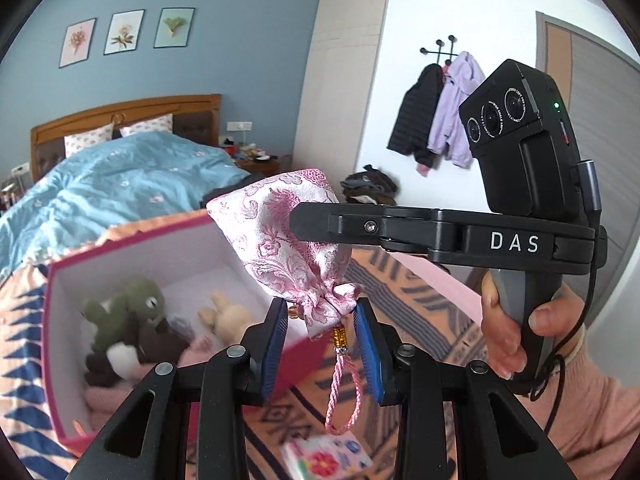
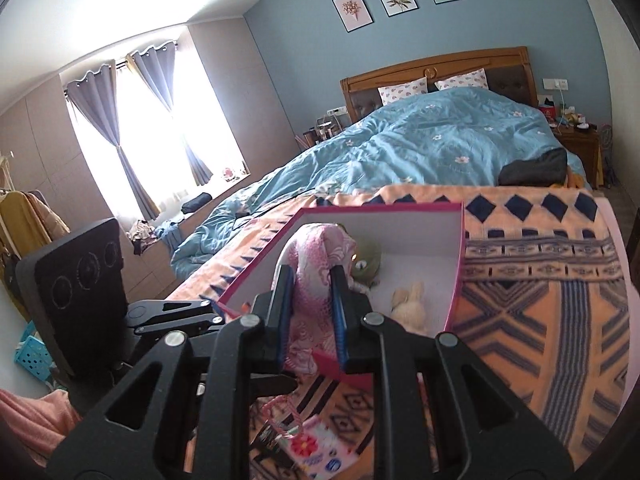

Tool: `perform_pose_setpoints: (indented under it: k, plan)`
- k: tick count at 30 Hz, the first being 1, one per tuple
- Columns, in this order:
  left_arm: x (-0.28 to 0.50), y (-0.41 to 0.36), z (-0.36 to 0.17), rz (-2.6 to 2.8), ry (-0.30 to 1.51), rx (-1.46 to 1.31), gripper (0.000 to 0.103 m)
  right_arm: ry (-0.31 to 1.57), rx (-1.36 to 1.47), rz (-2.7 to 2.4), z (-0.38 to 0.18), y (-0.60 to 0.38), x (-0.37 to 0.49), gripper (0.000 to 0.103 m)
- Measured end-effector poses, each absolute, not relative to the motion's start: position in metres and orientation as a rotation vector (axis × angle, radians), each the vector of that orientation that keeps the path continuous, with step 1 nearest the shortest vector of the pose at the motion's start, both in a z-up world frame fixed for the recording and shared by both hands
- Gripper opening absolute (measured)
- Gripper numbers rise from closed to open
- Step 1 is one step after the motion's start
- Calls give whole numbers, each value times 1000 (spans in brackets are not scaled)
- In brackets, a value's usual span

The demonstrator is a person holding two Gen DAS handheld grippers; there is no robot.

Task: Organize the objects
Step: 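Lift the pink pouch with both grippers and carry it over the box, then lower the pink pouch into the box and open both grippers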

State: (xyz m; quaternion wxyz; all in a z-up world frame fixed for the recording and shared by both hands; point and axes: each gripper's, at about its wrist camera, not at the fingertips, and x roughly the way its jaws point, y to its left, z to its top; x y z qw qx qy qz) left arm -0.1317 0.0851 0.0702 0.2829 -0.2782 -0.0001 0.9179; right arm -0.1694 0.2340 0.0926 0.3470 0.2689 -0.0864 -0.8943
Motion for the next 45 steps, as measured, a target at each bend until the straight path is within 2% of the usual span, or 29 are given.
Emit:
perform_pose_setpoints:
  k: [19,23,33,37,41,45]
  plan:
    - [-222,83,59,2568,5,-858,34,-147,751,-2398,88,217,-257,19]
    - [-240,82,49,2571,-40,-909,34,-121,779,-2394,81,214,-267,15]
    - [-245,84,28,2536,-44,-983,34,-136,907,-2395,48,220,-279,15]
    - [-236,81,26,2542,-35,-982,38,-135,953,-2392,38,222,-276,16]
    - [-222,78,28,2557,-23,-956,47,-151,953,-2394,35,226,-267,16]
    - [-206,71,34,2553,-46,-907,50,-172,925,-2392,38,231,-250,22]
